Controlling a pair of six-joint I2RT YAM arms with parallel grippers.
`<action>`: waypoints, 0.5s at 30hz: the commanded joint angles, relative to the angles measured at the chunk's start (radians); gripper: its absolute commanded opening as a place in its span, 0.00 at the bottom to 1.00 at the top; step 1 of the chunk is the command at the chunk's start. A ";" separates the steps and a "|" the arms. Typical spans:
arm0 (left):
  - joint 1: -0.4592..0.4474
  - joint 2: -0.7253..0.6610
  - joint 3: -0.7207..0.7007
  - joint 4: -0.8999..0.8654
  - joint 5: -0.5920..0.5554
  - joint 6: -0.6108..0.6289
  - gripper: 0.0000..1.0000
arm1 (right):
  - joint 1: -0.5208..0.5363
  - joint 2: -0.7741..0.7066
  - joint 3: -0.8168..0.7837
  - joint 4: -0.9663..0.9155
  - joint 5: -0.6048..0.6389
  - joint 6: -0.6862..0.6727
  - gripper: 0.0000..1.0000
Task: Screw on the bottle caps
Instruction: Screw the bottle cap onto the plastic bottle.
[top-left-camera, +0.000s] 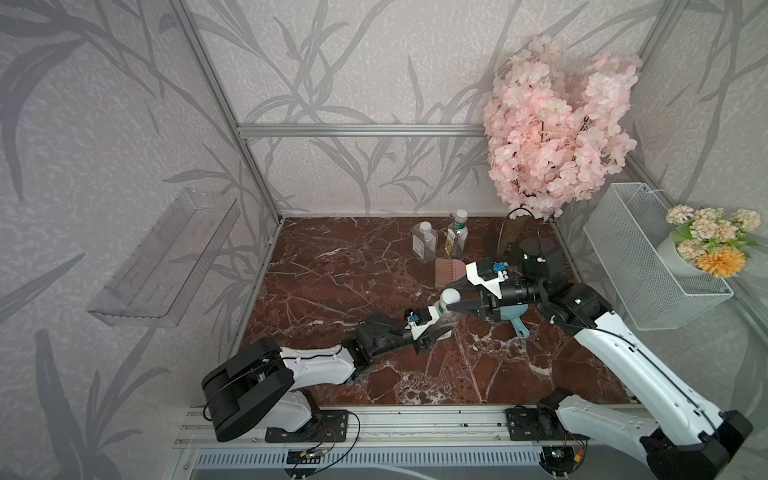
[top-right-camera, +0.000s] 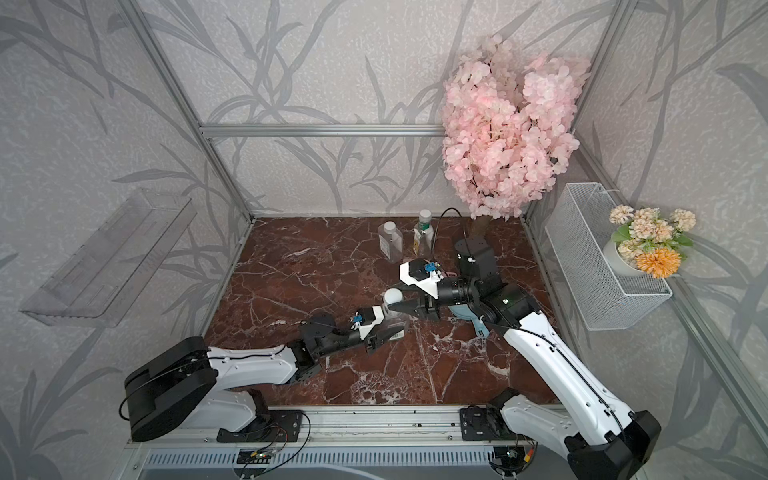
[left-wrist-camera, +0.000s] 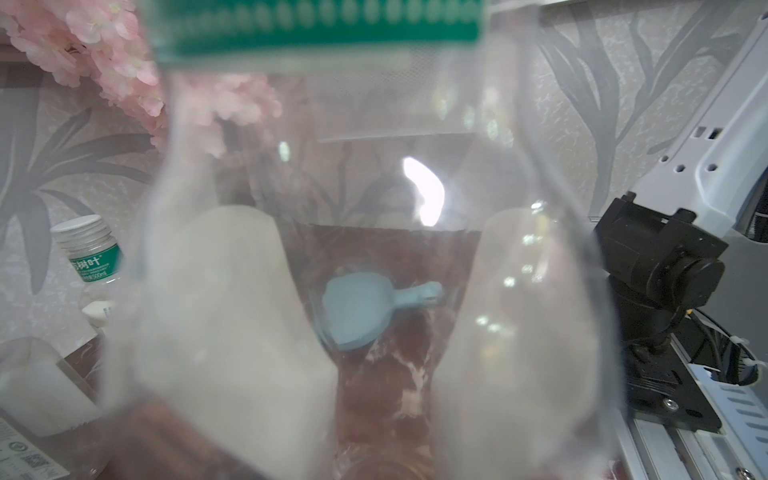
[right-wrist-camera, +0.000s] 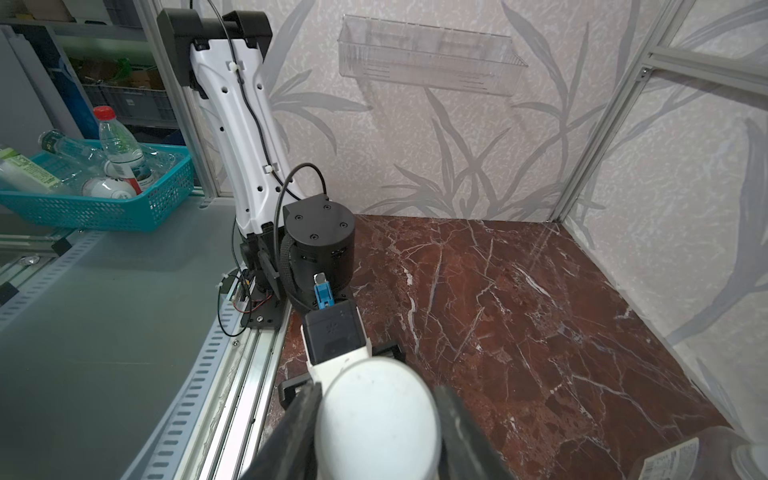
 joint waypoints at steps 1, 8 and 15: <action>0.004 -0.045 0.044 0.114 -0.072 0.032 0.28 | 0.003 -0.013 -0.081 0.059 0.072 0.136 0.34; 0.006 -0.045 0.087 0.148 -0.144 0.075 0.28 | 0.021 -0.029 -0.170 0.134 0.237 0.229 0.34; 0.006 -0.035 0.100 0.206 -0.227 0.080 0.28 | 0.122 -0.006 -0.253 0.255 0.541 0.363 0.32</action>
